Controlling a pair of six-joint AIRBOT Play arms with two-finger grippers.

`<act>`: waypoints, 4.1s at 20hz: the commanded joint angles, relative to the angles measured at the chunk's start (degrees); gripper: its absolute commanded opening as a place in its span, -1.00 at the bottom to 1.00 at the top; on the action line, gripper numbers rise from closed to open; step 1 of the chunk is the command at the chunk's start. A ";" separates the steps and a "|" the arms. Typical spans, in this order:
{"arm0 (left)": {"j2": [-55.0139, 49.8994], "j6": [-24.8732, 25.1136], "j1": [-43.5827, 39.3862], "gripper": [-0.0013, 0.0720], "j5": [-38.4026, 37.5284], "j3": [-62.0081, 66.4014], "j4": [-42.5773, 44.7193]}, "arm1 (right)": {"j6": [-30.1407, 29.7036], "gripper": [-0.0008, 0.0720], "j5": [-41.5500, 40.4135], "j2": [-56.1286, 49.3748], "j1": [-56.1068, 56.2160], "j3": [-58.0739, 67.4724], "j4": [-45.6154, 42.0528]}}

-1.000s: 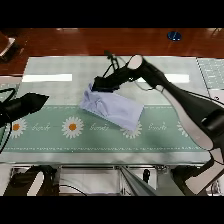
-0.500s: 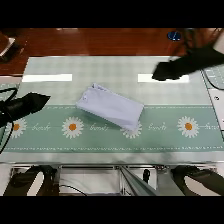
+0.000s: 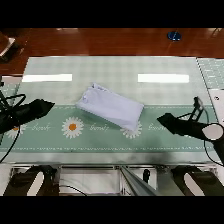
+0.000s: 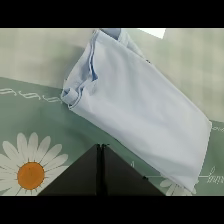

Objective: Fold the shirts.

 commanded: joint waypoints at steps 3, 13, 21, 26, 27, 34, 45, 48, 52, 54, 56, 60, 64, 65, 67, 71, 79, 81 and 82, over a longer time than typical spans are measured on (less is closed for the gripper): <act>-0.02 0.00 -0.02 -0.92 0.07 -0.94 -0.04 | -26.51 0.16 0.68 -17.44 -0.46 -3.28 32.46; -0.02 0.00 -0.02 -0.92 0.07 -0.94 -0.04 | -29.64 0.13 6.64 -40.59 11.15 18.32 33.62; -0.02 0.00 -0.02 -0.92 0.04 -0.94 -0.02 | -32.57 -0.93 16.83 -43.01 14.53 37.20 25.31; -0.02 0.00 -0.02 -0.92 0.04 -0.94 -0.02 | -28.02 -0.93 21.42 -38.80 13.73 59.04 18.05; -0.02 0.00 -0.02 -0.92 0.04 -0.94 -0.02 | -26.45 -0.93 22.32 -38.32 13.07 63.71 15.74; 0.00 0.00 -0.02 -0.92 0.00 -0.94 -0.04 | -15.58 -0.93 32.57 -37.75 -1.68 87.36 2.60; 0.00 0.22 -0.02 -0.92 0.07 -0.94 -4.31 | -6.58 -0.92 45.42 -33.53 -36.81 89.00 2.40; 0.00 0.68 -0.02 -0.92 0.07 -0.94 -4.31 | -6.19 -0.92 50.27 -32.54 -39.95 88.98 -4.50; 0.00 0.72 -0.02 -0.92 0.11 -0.94 -4.31 | -5.86 -0.92 53.24 -30.12 -42.56 87.49 -15.74; 0.00 1.11 -0.02 -0.92 0.79 -0.94 -4.31 | -5.86 -0.92 53.55 -27.63 -44.70 83.06 -17.70; 0.00 1.09 -0.02 -0.92 2.14 -0.94 -4.33 | -5.84 -0.92 53.44 -24.00 -47.36 76.08 -19.47; 0.00 1.11 -0.02 -0.92 4.13 -0.94 -4.50 | -4.79 -0.93 53.07 -15.15 -55.08 59.21 -27.04; 0.00 1.11 -0.02 -0.92 4.63 -0.94 -4.50 | -1.88 -0.92 52.02 -7.15 -58.42 45.97 -43.10; -0.02 1.14 -0.02 -0.92 4.98 -0.94 -4.50 | -1.20 -0.92 52.00 -5.38 -58.42 42.80 -46.07; 0.00 1.14 -0.02 -0.92 5.84 -0.94 -4.50 | 0.22 -0.89 51.34 -1.84 -58.42 36.41 -50.18; -0.04 1.55 -0.02 -0.92 7.67 -0.94 -4.50 | 1.86 0.16 50.66 0.81 -57.20 30.71 -55.67; -11.23 5.25 -2.21 -0.92 12.33 19.04 -4.55 | -5.16 -0.92 28.48 -4.74 -44.00 49.57 -26.82; -18.01 8.68 -7.32 -0.92 7.15 29.59 -4.50 | -11.93 -0.92 23.85 -7.04 -35.95 50.40 -9.01; -20.00 11.13 -10.49 -0.92 5.09 32.57 -4.44 | -16.15 -0.92 24.37 -8.26 -30.91 50.40 -5.51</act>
